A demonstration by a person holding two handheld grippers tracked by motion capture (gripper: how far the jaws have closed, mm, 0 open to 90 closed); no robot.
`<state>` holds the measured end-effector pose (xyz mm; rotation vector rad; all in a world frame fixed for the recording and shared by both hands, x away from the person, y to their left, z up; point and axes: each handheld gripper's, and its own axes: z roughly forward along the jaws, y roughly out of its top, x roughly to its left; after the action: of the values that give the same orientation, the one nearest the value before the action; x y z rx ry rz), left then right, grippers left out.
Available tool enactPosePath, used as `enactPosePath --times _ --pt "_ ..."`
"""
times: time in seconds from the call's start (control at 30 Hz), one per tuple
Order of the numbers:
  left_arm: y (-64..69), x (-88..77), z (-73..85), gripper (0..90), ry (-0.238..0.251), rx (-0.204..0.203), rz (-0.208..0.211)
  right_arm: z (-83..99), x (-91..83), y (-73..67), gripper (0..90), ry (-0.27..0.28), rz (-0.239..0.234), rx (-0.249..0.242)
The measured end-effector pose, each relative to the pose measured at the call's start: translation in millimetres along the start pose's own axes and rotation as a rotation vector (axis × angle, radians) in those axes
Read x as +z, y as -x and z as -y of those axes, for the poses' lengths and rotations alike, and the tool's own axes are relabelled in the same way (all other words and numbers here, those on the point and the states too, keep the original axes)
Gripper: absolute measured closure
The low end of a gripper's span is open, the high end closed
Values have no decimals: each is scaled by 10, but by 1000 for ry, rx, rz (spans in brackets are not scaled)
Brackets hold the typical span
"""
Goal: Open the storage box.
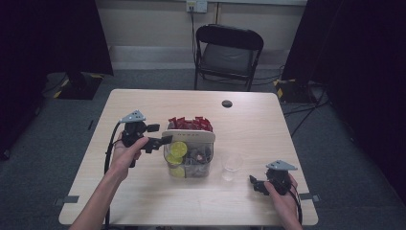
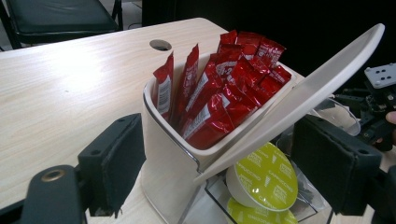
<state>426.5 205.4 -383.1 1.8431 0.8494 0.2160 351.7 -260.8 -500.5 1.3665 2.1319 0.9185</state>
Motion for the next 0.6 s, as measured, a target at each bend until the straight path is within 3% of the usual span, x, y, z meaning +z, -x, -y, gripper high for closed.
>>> enactPosePath --times 0.6 --pt "-119 115 -47 173 -3 -8 -6 0 0 0 115 0 0 0"
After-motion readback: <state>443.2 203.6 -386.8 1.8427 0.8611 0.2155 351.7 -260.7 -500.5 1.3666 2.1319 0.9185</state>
